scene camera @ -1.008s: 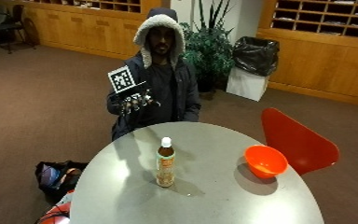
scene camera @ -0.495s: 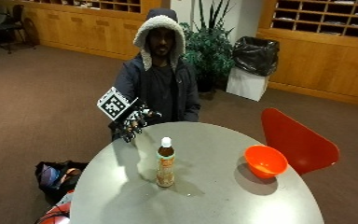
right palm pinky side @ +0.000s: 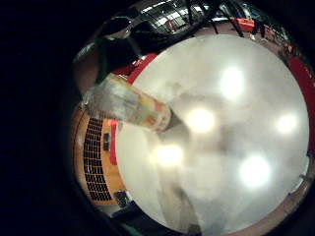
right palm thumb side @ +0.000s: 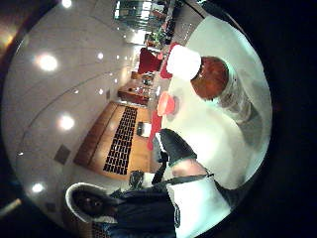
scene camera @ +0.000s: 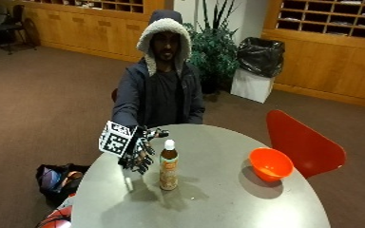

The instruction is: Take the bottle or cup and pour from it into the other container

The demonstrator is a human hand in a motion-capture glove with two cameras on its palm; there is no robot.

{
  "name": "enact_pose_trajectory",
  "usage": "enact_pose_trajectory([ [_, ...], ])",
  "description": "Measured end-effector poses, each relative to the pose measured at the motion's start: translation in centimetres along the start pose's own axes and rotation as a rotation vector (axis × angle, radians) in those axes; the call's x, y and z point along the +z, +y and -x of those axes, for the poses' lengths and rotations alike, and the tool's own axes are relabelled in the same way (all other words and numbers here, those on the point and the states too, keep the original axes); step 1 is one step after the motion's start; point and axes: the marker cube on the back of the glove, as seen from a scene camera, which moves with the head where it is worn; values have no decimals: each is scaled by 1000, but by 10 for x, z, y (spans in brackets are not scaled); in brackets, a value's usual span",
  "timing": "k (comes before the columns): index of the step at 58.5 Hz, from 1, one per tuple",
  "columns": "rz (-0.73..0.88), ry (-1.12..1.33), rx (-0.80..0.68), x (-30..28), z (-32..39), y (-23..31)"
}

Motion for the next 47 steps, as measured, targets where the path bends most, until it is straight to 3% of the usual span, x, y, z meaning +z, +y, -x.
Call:
enact_pose_trajectory([
  [20,87,-81,-1,43,-18,-28],
  [47,0,-153,-9,63,-22,-36],
])
